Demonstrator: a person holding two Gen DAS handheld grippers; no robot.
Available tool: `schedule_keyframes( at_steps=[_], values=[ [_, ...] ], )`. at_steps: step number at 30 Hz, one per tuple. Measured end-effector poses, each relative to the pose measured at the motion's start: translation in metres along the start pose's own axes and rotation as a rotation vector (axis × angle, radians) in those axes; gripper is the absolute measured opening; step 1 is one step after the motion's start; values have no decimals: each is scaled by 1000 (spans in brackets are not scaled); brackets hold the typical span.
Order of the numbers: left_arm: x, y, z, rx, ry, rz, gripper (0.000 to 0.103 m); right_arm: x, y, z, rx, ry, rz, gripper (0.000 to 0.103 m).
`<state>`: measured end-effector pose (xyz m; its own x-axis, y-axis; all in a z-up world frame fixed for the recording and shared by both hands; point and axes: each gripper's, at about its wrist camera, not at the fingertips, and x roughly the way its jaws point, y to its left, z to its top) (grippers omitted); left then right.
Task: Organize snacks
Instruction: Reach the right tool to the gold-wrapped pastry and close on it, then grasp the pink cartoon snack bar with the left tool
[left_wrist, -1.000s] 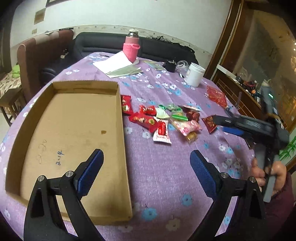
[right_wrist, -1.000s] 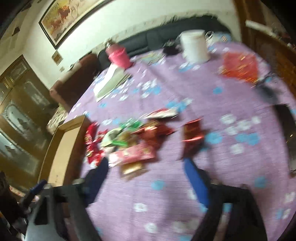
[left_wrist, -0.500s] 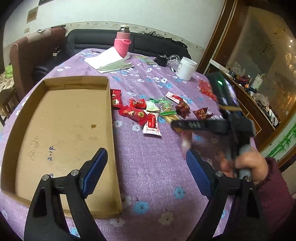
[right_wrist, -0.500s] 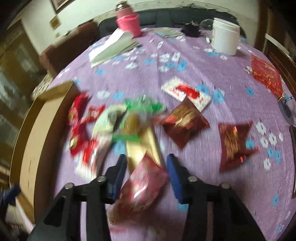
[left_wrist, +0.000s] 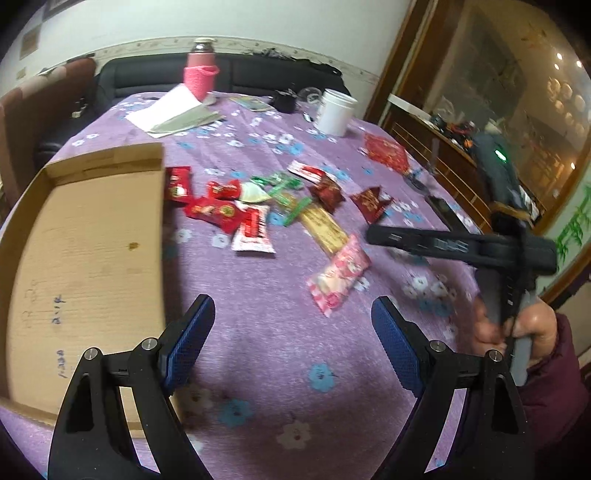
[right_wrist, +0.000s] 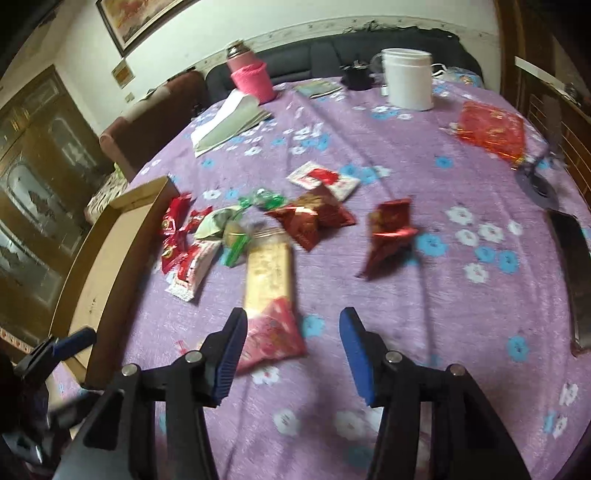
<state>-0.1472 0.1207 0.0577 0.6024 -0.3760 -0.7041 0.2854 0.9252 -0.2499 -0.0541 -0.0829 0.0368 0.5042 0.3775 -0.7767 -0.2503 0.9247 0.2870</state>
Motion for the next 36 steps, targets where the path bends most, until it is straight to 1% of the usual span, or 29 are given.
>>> schedule_keyframes(
  at_steps=[3, 6, 7, 8, 9, 11, 13, 16, 20, 22, 24, 28, 29, 31, 32, 33, 34, 35, 36],
  values=[
    [-1, -9, -1, 39, 2, -1, 88, 24, 17, 15, -34, 10, -10, 56],
    [-4, -13, -1, 68, 1, -2, 88, 52, 32, 24, -89, 34, -83, 56],
    [-4, -14, 0, 80, 1, -3, 88, 60, 35, 26, -99, 50, -100, 52],
    [-4, -15, 0, 88, 2, -3, 88, 64, 35, 26, -102, 55, -113, 41],
    [-3, -17, 1, 103, 4, -2, 88, 64, 37, 26, -117, 40, -139, 37],
    [1, -21, 3, 129, 10, -5, 88, 60, 31, 25, -90, 53, -125, 36],
    [7, -27, 6, 167, 19, -1, 88, 53, 23, 22, -69, 57, -132, 36],
    [24, -40, 10, 230, 45, 6, 88, 40, 5, 12, -36, 62, -126, 36],
    [50, -53, 16, 293, 78, -5, 88, 21, -21, 0, 21, 62, -121, 36],
    [65, -61, 19, 331, 94, -29, 88, 14, -33, -6, 46, 60, -119, 36],
    [76, -70, 20, 384, 102, -56, 88, 8, -43, -11, 66, 56, -114, 36],
    [98, -87, 20, 540, 116, -51, 87, 0, -52, -17, 91, 56, -87, 36],
    [102, -89, 19, 565, 126, -49, 87, -2, -53, -19, 94, 56, -80, 37],
    [110, -93, 16, 616, 175, -56, 87, -4, -55, -21, 94, 55, -72, 37],
    [114, -93, 13, 624, 203, -67, 85, -3, -55, -21, 93, 53, -70, 37],
    [116, -92, 11, 616, 233, -88, 73, -3, -55, -22, 93, 51, -67, 37],
    [115, -90, 13, 586, 247, -131, 56, -3, -55, -21, 94, 48, -64, 37],
    [112, -89, 14, 570, 248, -139, 46, -3, -56, -22, 97, 44, -60, 37],
    [111, -88, 14, 560, 249, -131, 25, -3, -56, -22, 99, 39, -57, 37]
  ],
)
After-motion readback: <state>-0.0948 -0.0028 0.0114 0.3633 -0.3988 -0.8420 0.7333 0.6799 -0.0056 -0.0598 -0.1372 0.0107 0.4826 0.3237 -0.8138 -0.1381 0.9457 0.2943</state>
